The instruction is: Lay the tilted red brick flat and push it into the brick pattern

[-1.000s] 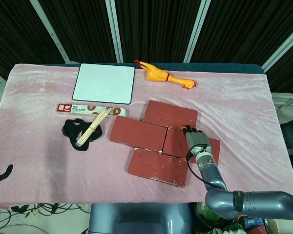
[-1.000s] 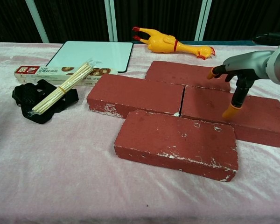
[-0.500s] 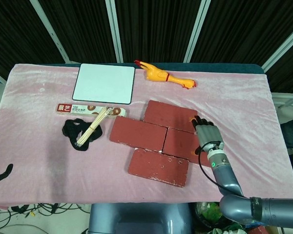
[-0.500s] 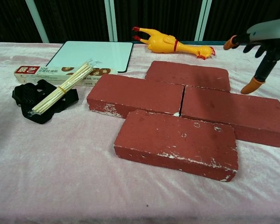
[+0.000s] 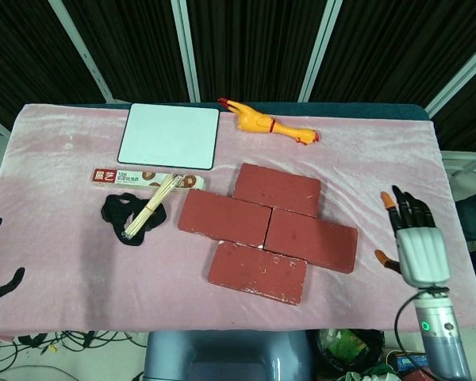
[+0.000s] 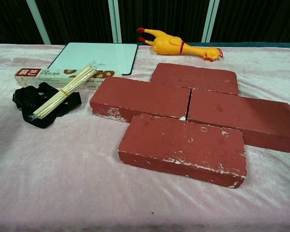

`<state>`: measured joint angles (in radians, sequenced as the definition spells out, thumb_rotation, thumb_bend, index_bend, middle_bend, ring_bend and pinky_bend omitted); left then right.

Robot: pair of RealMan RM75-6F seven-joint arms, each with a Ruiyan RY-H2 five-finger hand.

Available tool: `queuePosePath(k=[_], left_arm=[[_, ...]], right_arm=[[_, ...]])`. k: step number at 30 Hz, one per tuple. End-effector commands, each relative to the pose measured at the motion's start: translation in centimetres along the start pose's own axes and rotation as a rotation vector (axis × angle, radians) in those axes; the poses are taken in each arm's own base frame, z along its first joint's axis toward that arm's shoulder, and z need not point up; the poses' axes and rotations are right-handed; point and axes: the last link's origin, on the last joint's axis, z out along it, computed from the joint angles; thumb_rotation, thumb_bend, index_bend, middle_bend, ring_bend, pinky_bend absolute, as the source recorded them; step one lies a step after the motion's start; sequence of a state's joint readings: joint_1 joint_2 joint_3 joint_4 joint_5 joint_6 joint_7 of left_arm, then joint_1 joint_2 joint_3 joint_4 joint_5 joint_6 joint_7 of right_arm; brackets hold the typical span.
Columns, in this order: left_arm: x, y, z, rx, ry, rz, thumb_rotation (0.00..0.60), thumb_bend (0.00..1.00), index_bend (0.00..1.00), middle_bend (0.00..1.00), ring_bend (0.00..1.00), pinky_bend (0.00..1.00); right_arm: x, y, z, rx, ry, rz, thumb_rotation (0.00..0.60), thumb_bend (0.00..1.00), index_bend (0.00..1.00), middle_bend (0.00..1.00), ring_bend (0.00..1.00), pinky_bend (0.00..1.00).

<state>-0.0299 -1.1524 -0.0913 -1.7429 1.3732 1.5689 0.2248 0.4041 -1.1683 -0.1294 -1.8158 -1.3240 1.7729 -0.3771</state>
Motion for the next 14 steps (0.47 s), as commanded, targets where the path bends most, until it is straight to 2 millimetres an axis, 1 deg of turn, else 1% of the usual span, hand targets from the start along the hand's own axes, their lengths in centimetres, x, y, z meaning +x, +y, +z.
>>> queuePosePath(k=[1, 8, 14], left_arm=[[0.1, 0.2, -0.2, -0.015, -0.007, -0.020, 0.600, 0.25, 0.08, 0.02, 0.00, 0.00], [0.3, 0.5, -0.6, -0.043, -0.010, -0.047, 0.600, 0.25, 0.08, 0.02, 0.00, 0.00], [0.0, 0.4, -0.6, -0.055, -0.015, -0.038, 0.600, 0.25, 0.08, 0.02, 0.00, 0.00]], right_arm=[[-2.2, 2.7, -4.5, -0.016, 0.014, -0.028, 0.600, 0.00, 0.00, 0.00, 0.06, 0.14], [-4.0, 5.2, -5.6, -0.059, -0.012, -0.053, 0.600, 0.00, 0.00, 0.00, 0.05, 0.14], [-4.8, 6.2, -5.6, -0.062, -0.075, -0.071, 0.600, 0.00, 0.00, 0.00, 0.05, 0.14]])
